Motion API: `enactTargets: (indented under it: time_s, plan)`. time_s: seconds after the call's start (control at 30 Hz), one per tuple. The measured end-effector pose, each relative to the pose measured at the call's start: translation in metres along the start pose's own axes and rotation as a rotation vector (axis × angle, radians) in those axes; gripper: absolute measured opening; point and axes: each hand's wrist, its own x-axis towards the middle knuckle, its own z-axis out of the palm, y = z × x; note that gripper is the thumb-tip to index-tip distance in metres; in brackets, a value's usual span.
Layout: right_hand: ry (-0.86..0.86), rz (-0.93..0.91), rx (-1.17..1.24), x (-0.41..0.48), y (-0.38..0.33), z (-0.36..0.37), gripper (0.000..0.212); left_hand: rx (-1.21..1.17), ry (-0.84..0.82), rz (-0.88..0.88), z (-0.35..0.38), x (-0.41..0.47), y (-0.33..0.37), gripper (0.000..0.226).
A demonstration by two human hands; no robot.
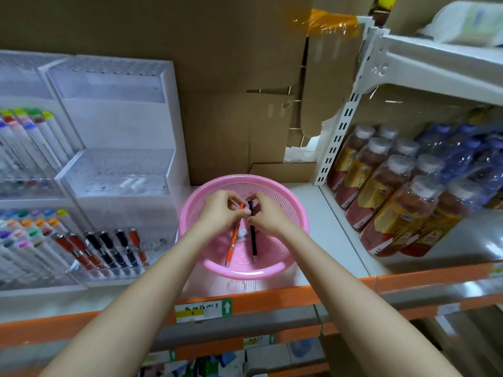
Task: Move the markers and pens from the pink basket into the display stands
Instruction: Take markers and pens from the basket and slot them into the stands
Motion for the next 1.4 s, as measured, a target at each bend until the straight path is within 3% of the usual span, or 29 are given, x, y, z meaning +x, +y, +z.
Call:
enactTargets:
  time_s: [0.17,0.43,0.67,0.93,1.17,1.4]
  plan:
    - [0.055,-0.105,0.083,-0.005,-0.003,-0.003,0.037,-0.05,0.001,0.047,-0.006,-0.01,0.011,0.019]
    - [0.12,-0.155,0.19,-0.017,-0.013,-0.005,0.033,-0.005,-0.162,0.137,-0.029,-0.021,0.017,0.02]
    - [0.208,-0.24,0.315,-0.036,-0.049,-0.009,0.03,0.031,0.044,0.337,-0.062,-0.035,0.024,0.018]
    - [0.3,-0.372,0.348,-0.054,-0.118,0.008,0.029,0.017,0.122,0.436,-0.135,-0.067,0.045,0.033]
    - [0.3,-0.485,0.298,-0.076,-0.152,0.044,0.029,0.01,0.089,0.43,-0.172,-0.098,0.021,0.03]
    - [0.393,-0.471,0.264,-0.09,-0.146,0.074,0.029,0.058,0.025,0.393,-0.176,-0.113,0.003,0.025]
